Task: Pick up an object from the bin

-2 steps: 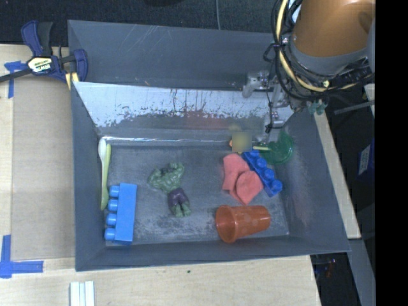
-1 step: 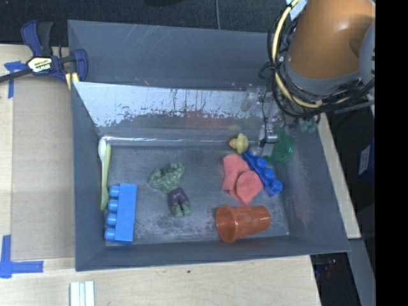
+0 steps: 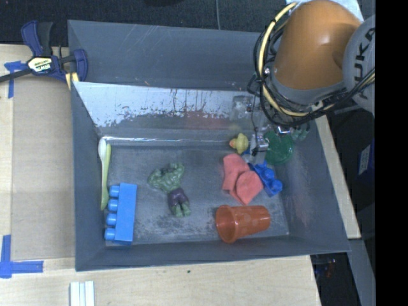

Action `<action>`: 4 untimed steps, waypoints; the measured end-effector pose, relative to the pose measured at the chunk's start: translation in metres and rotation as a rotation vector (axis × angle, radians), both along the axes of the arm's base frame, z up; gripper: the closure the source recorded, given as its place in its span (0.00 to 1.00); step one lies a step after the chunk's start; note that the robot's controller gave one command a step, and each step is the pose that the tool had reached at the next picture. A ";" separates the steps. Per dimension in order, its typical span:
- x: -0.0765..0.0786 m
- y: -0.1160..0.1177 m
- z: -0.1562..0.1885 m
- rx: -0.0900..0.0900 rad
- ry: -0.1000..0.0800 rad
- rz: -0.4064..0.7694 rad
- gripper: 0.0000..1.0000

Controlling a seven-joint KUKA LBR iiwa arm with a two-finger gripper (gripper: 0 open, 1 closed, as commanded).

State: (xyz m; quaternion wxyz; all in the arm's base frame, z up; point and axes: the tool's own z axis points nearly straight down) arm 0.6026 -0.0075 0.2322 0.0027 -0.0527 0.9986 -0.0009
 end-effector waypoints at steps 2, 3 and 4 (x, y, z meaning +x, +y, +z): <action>-0.007 -0.030 -0.071 0.001 -0.007 0.072 0.00; -0.019 -0.041 -0.112 -0.001 -0.010 0.229 0.00; -0.027 -0.013 -0.141 0.002 -0.009 -0.098 0.00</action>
Offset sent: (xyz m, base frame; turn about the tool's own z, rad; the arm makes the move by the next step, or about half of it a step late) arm -0.0183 -0.0469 -0.1283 -0.2839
